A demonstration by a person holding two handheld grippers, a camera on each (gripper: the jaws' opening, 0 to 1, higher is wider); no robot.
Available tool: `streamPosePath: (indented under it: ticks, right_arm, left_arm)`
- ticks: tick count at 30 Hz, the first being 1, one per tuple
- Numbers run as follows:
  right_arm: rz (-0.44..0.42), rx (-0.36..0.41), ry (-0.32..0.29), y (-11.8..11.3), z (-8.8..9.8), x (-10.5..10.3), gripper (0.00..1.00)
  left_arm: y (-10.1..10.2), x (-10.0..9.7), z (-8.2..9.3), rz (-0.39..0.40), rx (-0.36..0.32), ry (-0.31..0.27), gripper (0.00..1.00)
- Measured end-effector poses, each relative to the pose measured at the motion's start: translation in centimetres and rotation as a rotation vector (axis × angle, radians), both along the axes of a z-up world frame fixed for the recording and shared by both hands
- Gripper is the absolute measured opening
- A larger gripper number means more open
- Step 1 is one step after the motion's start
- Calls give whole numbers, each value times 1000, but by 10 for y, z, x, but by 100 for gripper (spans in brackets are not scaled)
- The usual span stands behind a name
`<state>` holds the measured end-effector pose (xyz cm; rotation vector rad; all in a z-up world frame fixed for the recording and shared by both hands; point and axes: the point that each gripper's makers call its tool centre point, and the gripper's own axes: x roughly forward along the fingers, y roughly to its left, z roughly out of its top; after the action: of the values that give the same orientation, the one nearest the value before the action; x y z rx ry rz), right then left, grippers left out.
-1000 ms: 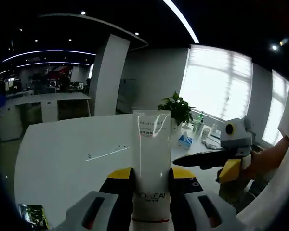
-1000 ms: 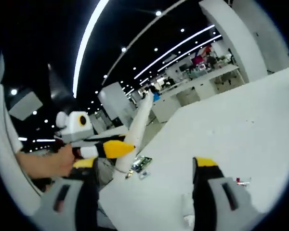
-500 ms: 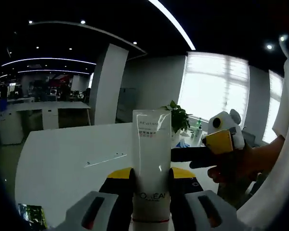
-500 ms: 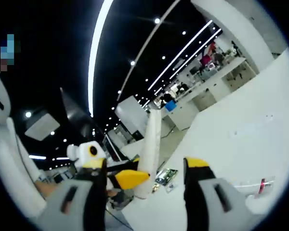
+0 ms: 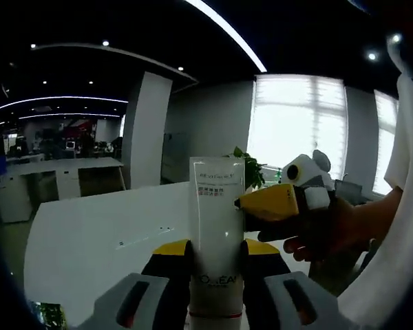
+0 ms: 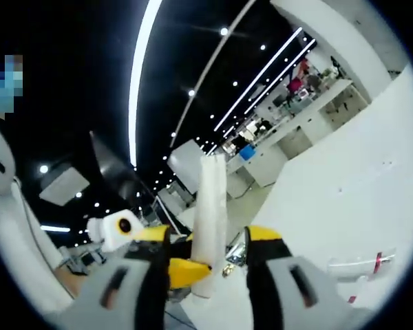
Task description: Arrange the skincare products in the storage area until every visible bottle or jar stands upright without overlapping.
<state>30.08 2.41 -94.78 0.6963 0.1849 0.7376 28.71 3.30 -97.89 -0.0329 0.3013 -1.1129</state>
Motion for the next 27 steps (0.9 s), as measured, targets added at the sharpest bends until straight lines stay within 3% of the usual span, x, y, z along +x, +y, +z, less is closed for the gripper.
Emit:
streamPosePath:
  ticks: [5,7,8,10,15,25,27]
  right_arm:
    - [-17,16,8,-5,5,3,26]
    - [-15,-10,-4,-4,5,3,20]
    - [-33,-33,6,-6,2,5,19]
    - [-20,-6,53,-8,0,5,18]
    - [-16,-34,64,-8,-3,3,13]
    - [29,-124,18,-3,-4,-3,9]
    - [52,-149,15,-1,-6,-6,8]
  left_arm:
    - [-9,-6,0,-30,38,-46,26]
    - [-12,-8,0,-34,49,-62,26]
    - [-12,-9,1,-36,52,-72,26]
    - [-11,-9,-1,-31,72,-83,26]
    - [-8,-9,-2,-27,98,-117,27]
    - [-6,-13,-6,-57,75,-97,29]
    - [-4,-17,-7,-93,44,-53,29]
